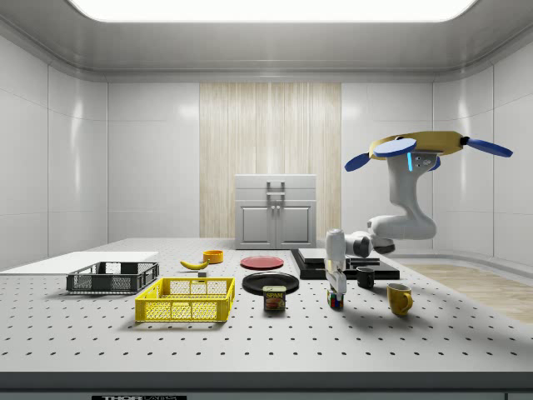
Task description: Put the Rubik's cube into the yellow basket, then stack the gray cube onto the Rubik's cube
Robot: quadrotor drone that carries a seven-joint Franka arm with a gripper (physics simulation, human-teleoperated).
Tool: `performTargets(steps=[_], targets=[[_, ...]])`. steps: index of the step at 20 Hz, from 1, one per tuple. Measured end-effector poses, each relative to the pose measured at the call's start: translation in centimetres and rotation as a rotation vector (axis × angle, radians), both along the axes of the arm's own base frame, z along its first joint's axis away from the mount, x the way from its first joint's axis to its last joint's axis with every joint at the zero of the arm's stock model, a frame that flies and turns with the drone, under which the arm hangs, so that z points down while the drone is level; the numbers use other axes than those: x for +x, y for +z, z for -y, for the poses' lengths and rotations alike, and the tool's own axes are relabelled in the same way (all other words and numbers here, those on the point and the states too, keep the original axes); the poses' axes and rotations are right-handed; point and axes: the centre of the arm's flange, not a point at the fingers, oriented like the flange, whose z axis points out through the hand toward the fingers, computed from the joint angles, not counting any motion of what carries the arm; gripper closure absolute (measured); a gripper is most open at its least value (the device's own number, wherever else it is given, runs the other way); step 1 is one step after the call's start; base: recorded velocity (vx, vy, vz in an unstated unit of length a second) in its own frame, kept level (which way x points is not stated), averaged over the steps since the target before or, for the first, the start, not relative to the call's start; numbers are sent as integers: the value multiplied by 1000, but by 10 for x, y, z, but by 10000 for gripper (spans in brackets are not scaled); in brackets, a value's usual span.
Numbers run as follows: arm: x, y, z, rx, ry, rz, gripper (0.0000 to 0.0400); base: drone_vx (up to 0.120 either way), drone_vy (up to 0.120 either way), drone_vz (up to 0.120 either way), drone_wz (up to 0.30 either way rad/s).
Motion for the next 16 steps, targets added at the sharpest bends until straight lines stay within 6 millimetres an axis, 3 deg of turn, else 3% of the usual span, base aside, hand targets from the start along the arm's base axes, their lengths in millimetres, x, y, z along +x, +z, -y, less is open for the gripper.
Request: performTargets(steps=[6, 10, 16], targets=[[2, 7, 1, 0, 0, 0, 0, 0, 0, 0, 0], [3, 9, 1, 0, 0, 0, 45, 0, 0, 0, 0], [4, 10, 2, 0, 0, 0, 68, 0, 0, 0, 0]])
